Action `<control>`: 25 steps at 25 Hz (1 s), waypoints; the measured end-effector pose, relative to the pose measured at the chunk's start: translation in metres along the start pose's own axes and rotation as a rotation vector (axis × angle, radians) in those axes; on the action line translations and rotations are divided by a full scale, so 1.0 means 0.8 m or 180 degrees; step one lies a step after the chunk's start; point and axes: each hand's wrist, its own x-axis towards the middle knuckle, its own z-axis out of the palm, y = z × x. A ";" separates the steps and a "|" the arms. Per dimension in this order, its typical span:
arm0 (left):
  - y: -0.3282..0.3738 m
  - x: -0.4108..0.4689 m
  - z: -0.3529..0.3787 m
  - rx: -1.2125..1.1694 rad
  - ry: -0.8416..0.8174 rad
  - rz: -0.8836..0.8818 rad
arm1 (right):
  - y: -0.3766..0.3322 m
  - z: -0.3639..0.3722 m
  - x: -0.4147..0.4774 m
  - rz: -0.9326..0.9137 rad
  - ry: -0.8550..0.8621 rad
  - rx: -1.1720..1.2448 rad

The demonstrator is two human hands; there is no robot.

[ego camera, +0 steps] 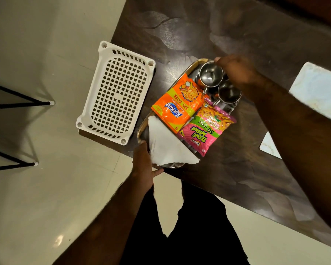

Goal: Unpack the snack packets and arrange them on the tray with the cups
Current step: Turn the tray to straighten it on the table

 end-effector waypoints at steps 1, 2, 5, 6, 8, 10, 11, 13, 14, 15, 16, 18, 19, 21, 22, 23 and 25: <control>0.004 -0.007 -0.003 0.0015 -0.0009 0.0084 | 0.002 -0.008 -0.010 0.0024 -0.0035 0.0099; 0.007 -0.013 -0.006 0.0031 -0.0036 0.0188 | 0.006 -0.016 -0.020 -0.0002 -0.0131 0.0249; 0.014 -0.040 -0.011 0.0152 -0.0116 0.0465 | 0.015 -0.051 -0.070 -0.0058 -0.0358 0.0565; 0.017 -0.050 -0.012 0.0203 -0.0100 0.0537 | 0.017 -0.063 -0.089 -0.0001 -0.0299 0.0626; 0.023 -0.067 -0.013 0.0335 -0.0062 0.0717 | 0.025 -0.084 -0.125 0.0257 -0.0057 0.0632; 0.031 -0.082 -0.012 0.0508 -0.0047 0.0878 | 0.029 -0.100 -0.158 0.0501 0.0097 0.0664; 0.036 -0.090 -0.010 0.0619 -0.0095 0.0939 | 0.031 -0.108 -0.176 0.0614 0.0228 0.0751; 0.049 -0.106 -0.004 0.0821 -0.0182 0.0989 | 0.033 -0.123 -0.212 0.0869 0.0413 0.0966; 0.057 -0.113 0.001 0.0924 -0.0197 0.1034 | 0.037 -0.129 -0.228 0.0993 0.0490 0.1041; 0.064 -0.119 0.007 0.1020 -0.0209 0.1106 | 0.040 -0.136 -0.244 0.1055 0.0588 0.1103; 0.070 -0.128 0.014 0.1086 -0.0230 0.1198 | 0.047 -0.143 -0.255 0.1053 0.0688 0.1148; 0.081 -0.141 0.033 0.1204 -0.0307 0.1438 | 0.060 -0.157 -0.274 0.1074 0.0861 0.1322; 0.084 -0.147 0.043 0.1248 -0.0335 0.1531 | 0.067 -0.164 -0.283 0.1099 0.0916 0.1412; 0.085 -0.161 0.071 0.1314 -0.0407 0.1618 | 0.085 -0.184 -0.301 0.1152 0.1035 0.1533; 0.084 -0.167 0.086 0.1321 -0.0443 0.1652 | 0.096 -0.195 -0.308 0.1182 0.1095 0.1579; 0.080 -0.172 0.103 0.1331 -0.0479 0.1687 | 0.107 -0.207 -0.313 0.1201 0.1146 0.1624; 0.063 -0.180 0.141 0.1446 -0.0510 0.1728 | 0.137 -0.236 -0.319 0.1237 0.1219 0.1721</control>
